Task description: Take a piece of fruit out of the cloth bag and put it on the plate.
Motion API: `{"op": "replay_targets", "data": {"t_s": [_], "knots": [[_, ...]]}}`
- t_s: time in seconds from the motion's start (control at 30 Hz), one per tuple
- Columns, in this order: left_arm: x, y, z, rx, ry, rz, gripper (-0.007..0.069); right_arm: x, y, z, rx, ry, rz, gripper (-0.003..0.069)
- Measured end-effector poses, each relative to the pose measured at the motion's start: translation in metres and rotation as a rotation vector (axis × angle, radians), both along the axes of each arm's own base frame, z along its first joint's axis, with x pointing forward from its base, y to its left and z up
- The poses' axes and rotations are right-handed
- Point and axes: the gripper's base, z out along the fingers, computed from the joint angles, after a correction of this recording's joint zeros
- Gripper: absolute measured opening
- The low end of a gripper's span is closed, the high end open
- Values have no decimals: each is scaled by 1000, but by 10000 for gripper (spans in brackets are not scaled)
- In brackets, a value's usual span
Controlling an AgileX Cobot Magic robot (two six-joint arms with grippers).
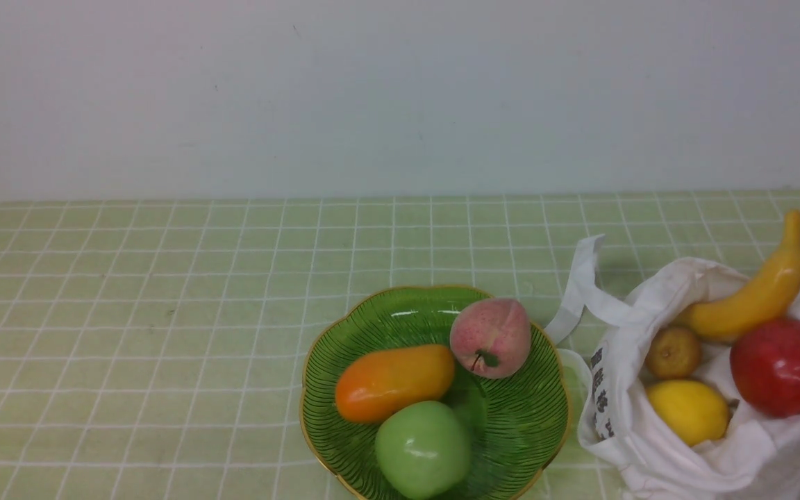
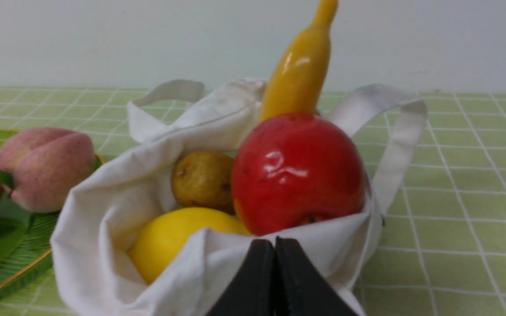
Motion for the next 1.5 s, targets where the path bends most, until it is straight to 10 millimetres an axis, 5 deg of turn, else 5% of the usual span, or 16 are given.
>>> {"op": "replay_targets", "data": {"t_s": [1.5], "knots": [[0,0,0,0,0,0,-8,0,-4,0,-2,0,-69,-15]]}}
